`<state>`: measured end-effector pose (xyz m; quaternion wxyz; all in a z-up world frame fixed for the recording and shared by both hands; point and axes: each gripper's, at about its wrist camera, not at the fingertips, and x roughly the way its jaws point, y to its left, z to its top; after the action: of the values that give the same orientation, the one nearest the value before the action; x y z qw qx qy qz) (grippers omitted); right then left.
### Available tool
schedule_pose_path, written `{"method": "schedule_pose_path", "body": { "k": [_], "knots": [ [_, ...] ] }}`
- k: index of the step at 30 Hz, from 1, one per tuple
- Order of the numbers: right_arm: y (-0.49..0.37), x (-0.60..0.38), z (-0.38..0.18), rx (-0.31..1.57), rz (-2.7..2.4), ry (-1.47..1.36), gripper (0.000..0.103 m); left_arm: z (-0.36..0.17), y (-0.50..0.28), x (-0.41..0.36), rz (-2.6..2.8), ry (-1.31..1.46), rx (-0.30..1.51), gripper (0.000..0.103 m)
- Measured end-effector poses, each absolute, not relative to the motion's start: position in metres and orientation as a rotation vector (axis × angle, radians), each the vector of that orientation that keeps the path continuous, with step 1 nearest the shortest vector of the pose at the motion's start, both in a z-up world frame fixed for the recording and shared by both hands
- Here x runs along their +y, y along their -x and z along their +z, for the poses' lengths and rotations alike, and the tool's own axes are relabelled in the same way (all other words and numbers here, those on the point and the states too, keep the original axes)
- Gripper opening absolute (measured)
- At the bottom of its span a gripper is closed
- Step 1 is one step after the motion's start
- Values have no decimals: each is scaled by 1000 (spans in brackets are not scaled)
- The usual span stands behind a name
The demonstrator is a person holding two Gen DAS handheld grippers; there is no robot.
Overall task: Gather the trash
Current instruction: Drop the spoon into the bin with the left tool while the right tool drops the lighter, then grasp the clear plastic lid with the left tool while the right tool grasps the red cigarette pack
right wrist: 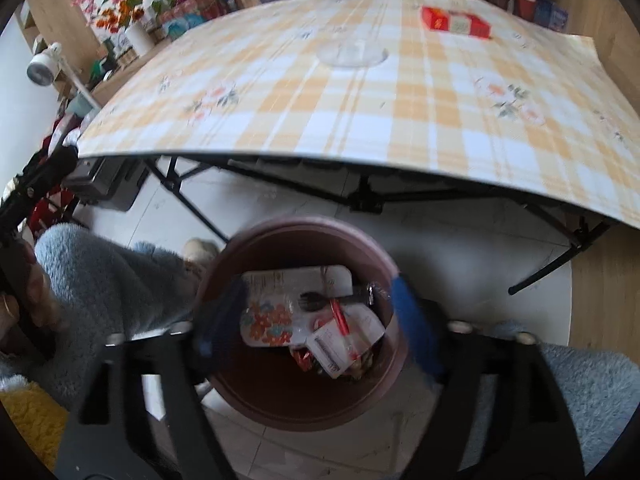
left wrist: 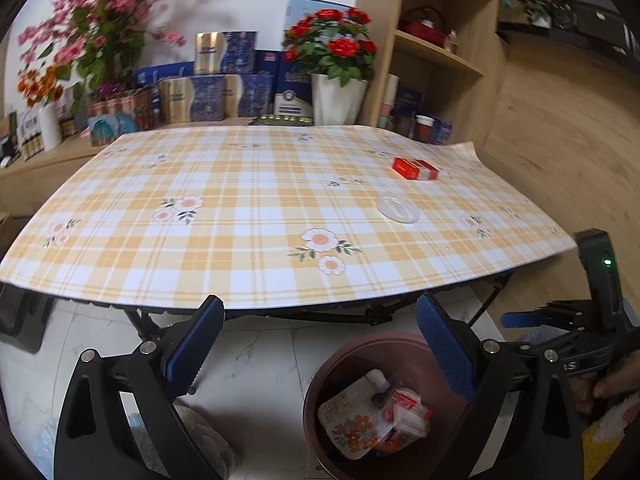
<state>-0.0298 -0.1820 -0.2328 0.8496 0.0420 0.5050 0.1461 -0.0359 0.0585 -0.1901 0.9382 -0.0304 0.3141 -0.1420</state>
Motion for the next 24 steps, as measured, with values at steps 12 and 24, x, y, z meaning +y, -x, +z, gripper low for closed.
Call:
{"method": "schedule_pose_path", "body": {
  "k": [12,24],
  "knots": [
    [12,-251,-174,826,171,-185,97,-197,21,76,-255,168,708,94],
    [-27,-297,-166,778,76,-242,97,-179,-63,-31,-479,-20,777,94]
  ]
}}
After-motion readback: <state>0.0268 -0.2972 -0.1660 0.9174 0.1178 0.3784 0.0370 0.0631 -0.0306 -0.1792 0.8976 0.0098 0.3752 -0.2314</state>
